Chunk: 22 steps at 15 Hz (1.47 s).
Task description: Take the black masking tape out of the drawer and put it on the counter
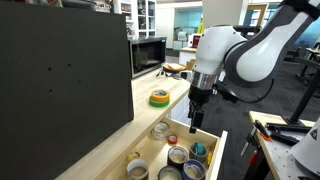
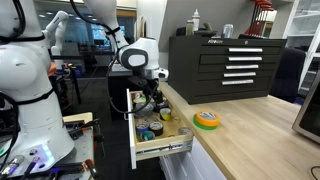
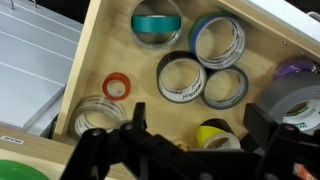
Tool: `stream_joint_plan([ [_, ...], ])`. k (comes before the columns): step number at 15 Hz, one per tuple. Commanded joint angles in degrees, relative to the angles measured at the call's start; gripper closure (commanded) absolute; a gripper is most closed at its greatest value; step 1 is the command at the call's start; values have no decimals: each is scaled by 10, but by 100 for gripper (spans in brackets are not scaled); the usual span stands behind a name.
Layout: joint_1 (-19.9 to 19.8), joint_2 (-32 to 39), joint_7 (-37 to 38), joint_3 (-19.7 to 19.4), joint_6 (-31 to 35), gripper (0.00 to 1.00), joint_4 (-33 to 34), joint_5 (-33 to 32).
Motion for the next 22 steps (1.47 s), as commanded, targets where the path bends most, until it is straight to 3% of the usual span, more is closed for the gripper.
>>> stream_joint_plan([
  [1,-7,51,-32,9,46,0,18,18],
  [12,-13,82,9,9,72,0,25,-24],
  [16,12,115,64,-39,157,0,23,-130],
  [19,33,155,73,-74,202,0,36,-169],
  [22,50,187,70,-90,209,0,54,-162],
])
